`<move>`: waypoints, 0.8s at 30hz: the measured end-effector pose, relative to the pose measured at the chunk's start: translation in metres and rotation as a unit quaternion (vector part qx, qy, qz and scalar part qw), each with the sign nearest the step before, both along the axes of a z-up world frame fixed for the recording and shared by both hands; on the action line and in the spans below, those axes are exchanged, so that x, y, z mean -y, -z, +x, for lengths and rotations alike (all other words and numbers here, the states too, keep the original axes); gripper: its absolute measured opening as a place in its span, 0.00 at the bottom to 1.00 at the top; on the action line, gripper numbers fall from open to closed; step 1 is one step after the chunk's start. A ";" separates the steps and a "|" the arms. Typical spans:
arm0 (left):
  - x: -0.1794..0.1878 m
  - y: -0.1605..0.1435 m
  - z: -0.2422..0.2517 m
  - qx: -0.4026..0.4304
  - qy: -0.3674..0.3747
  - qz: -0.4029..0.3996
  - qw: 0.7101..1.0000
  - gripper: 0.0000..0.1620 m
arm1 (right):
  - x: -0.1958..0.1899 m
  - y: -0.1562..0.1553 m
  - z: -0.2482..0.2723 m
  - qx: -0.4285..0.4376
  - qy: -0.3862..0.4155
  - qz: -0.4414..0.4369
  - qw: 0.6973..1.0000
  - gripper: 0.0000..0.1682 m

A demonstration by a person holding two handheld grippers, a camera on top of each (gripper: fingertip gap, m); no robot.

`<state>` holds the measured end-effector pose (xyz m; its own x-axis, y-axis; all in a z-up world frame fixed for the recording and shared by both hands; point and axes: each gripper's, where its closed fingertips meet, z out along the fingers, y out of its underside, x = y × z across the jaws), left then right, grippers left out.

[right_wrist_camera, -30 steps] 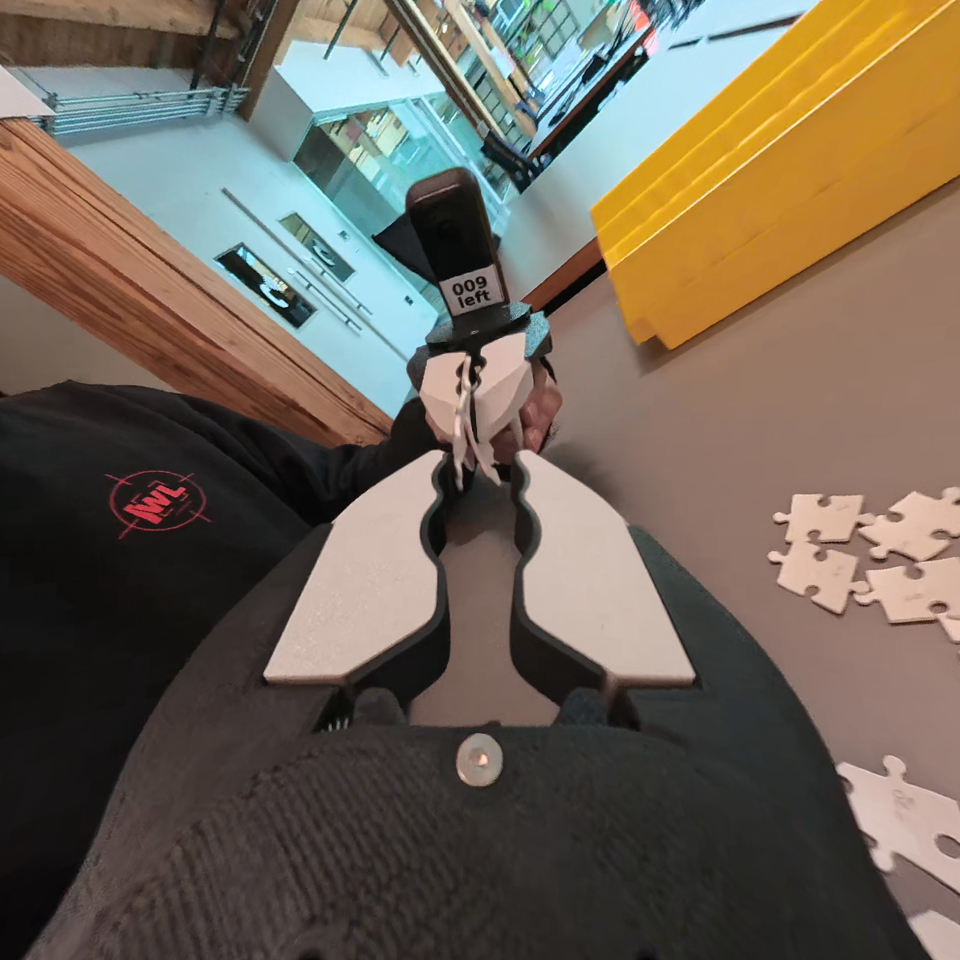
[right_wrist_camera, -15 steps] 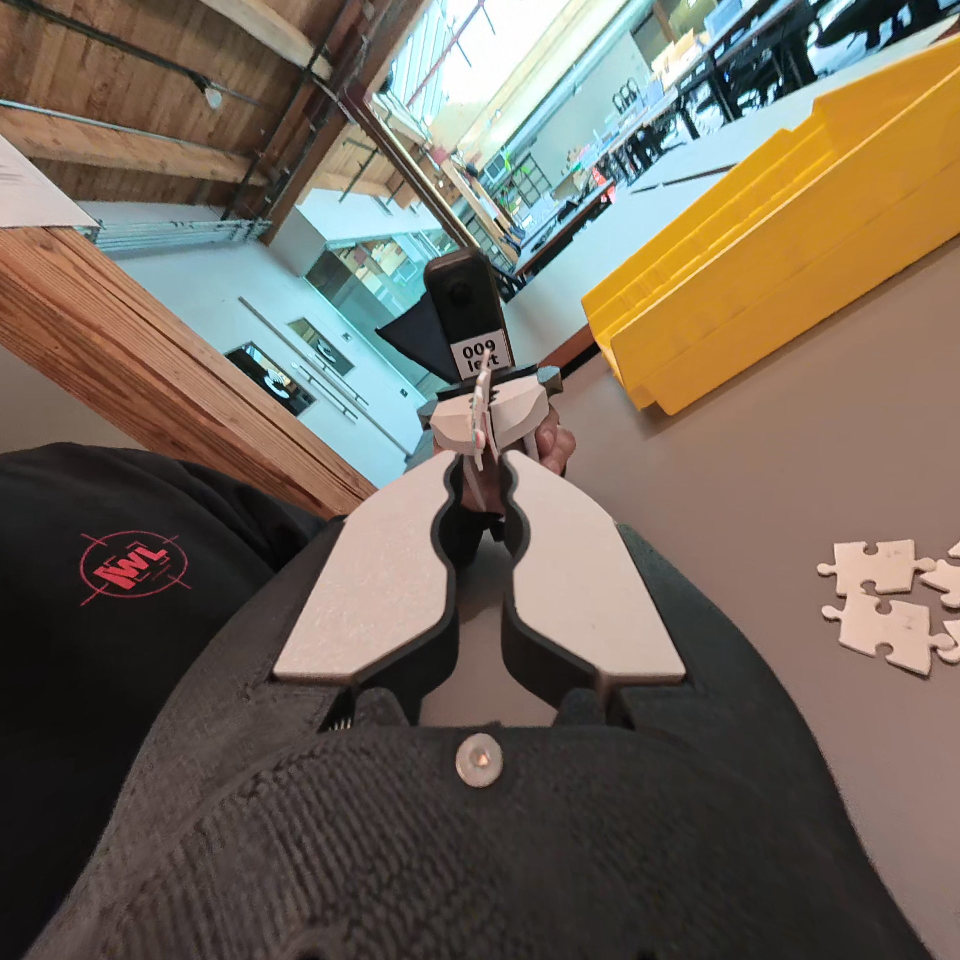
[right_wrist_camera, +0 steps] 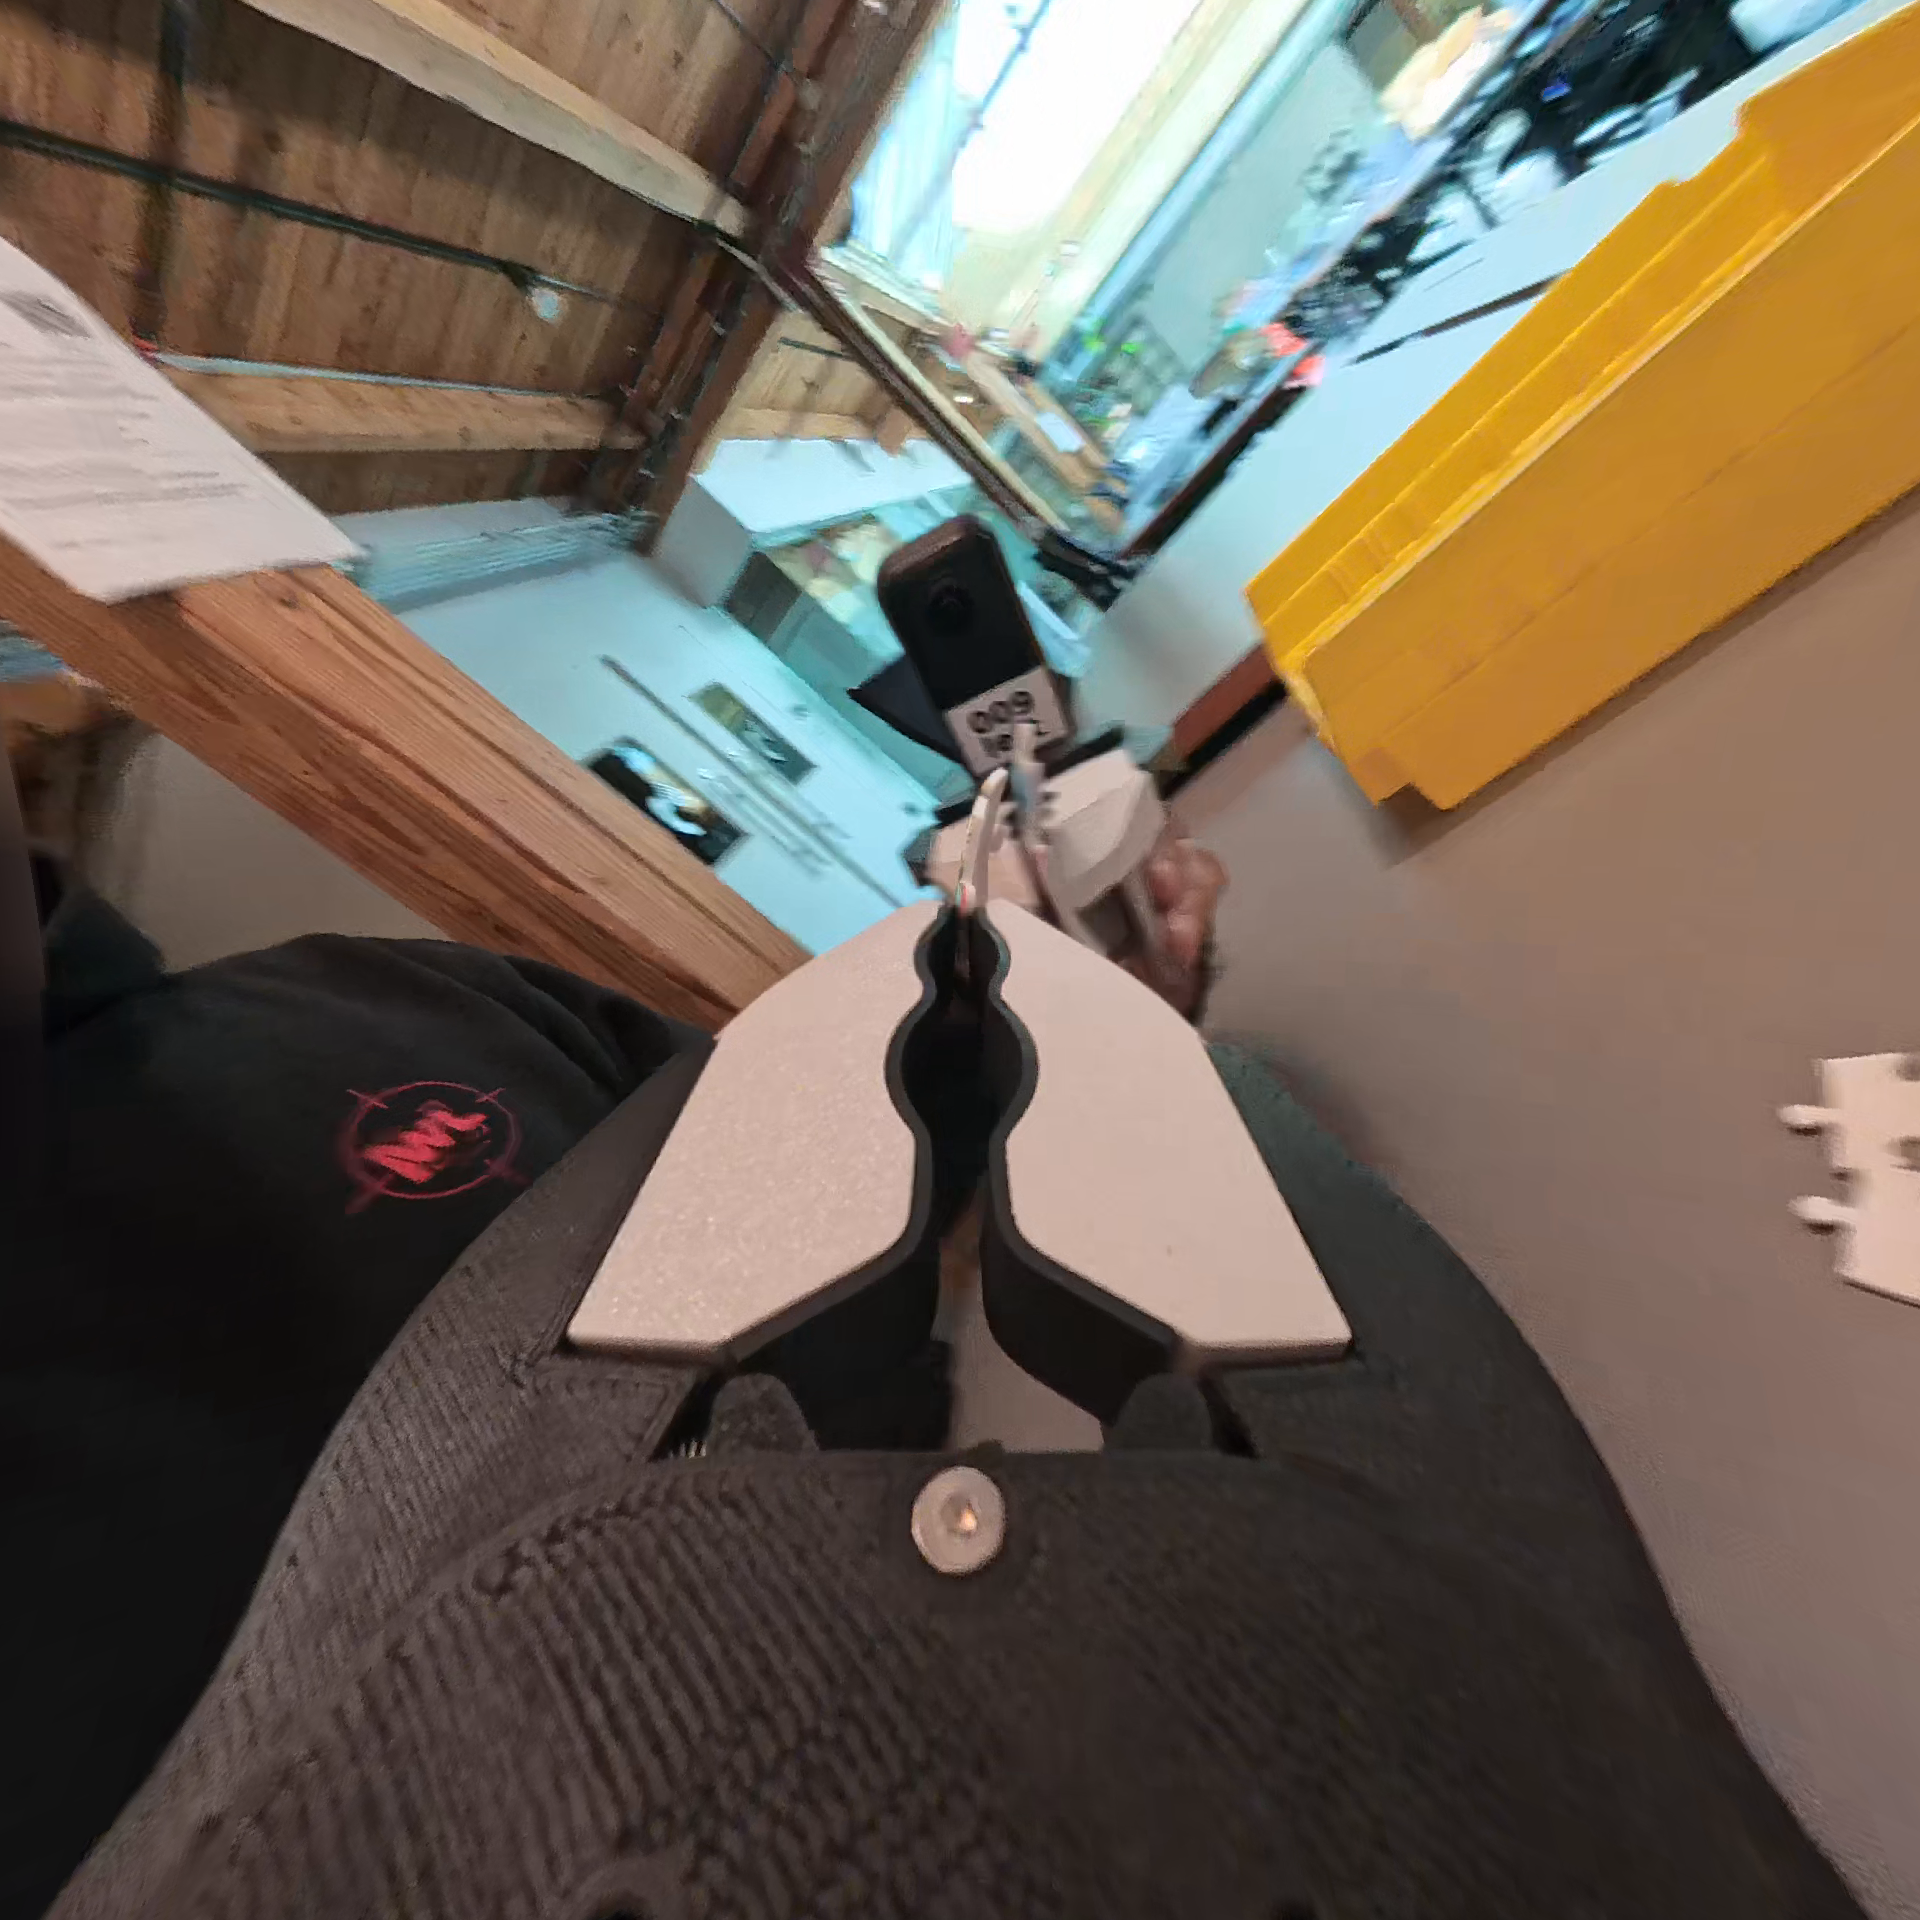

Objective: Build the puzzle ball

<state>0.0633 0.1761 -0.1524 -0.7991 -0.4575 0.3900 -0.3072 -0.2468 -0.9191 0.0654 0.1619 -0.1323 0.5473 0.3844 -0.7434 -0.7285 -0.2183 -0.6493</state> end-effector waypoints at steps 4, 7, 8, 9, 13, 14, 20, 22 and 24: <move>-0.001 0.004 0.000 0.002 -0.006 0.031 0.999 0.01 | 0.003 0.006 0.004 0.012 0.005 -0.016 1.000 0.02; 0.000 0.002 -0.004 -0.012 0.016 0.013 1.000 0.01 | 0.010 0.001 0.005 0.037 -0.011 -0.015 0.999 0.02; 0.002 0.004 -0.006 -0.023 0.028 0.018 0.999 0.01 | 0.014 0.002 0.004 0.052 -0.025 -0.027 0.998 0.02; 0.003 0.008 -0.008 -0.033 0.037 0.026 0.998 0.01 | 0.017 0.006 0.002 0.074 -0.038 -0.047 0.995 0.02; 0.011 0.018 -0.021 -0.064 0.097 0.048 0.992 0.01 | 0.031 0.018 -0.008 0.130 -0.119 -0.107 0.979 0.01; 0.014 0.019 -0.026 -0.071 0.114 0.045 0.990 0.01 | 0.033 0.020 -0.008 0.129 -0.133 -0.117 0.976 0.01; 0.025 0.029 -0.035 -0.103 0.154 0.045 0.982 0.01 | 0.023 0.010 0.002 0.062 -0.124 -0.084 0.987 0.01; 0.029 0.031 -0.037 -0.110 0.164 0.035 0.980 0.01 | 0.015 0.007 0.016 0.014 -0.082 -0.062 0.995 0.01; 0.031 0.030 -0.040 -0.118 0.178 0.017 0.977 0.01 | 0.014 0.005 0.018 -0.023 -0.079 -0.035 0.996 0.02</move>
<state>0.0238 0.1451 -0.1822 -0.8002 -0.1824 0.5713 -0.5716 -0.0563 -0.8186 0.0835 0.1476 -0.1370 0.4495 0.4083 -0.7945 -0.7102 -0.3761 -0.5951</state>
